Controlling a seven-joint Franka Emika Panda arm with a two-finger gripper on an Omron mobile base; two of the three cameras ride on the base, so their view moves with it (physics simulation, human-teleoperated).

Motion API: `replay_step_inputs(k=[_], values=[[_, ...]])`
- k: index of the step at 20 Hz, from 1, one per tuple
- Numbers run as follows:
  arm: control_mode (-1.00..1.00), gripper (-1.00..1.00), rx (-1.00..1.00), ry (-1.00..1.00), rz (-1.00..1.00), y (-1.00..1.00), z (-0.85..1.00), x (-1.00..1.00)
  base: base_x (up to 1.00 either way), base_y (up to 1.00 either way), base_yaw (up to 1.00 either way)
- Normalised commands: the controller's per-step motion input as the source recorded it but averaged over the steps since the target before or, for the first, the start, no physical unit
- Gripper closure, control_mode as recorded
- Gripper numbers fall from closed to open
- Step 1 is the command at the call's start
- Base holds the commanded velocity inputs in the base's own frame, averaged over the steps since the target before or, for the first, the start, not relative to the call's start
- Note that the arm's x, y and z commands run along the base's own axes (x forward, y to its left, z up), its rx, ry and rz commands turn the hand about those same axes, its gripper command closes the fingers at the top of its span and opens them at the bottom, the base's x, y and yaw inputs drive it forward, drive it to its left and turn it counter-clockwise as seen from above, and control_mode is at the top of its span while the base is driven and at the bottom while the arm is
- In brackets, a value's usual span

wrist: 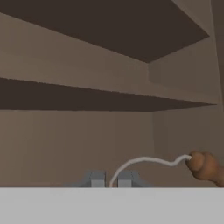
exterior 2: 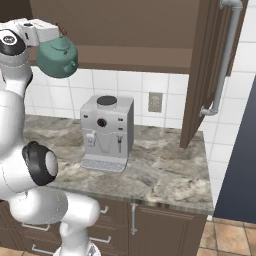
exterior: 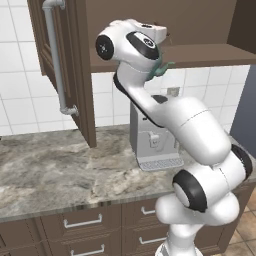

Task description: Open the cabinet, pick the kettle from the cabinet, and place it in the sink.

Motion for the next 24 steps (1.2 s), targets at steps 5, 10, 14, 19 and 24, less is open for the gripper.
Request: replay_step_inputs(k=[5,10,14,19,24], values=[[-1.0,1.0,0.08,-0.03,-0.05,-0.15,0.07,-0.64,0.0,0.0,0.0],[-1.0,1.0,0.06,0.0,-0.02,-0.18,-0.01,-0.64,0.0,0.0,0.0],[-1.0,1.0,0.09,0.0,0.0,-0.25,-0.12,-0.54,0.0,0.0,0.0],[-1.0,1.0,0.04,0.0,0.05,-0.23,-0.34,-0.4,0.0,0.0,0.0],[-1.0,1.0,0.0,0.0,0.19,-0.25,-0.39,-0.23,0.0,0.0,0.0]])
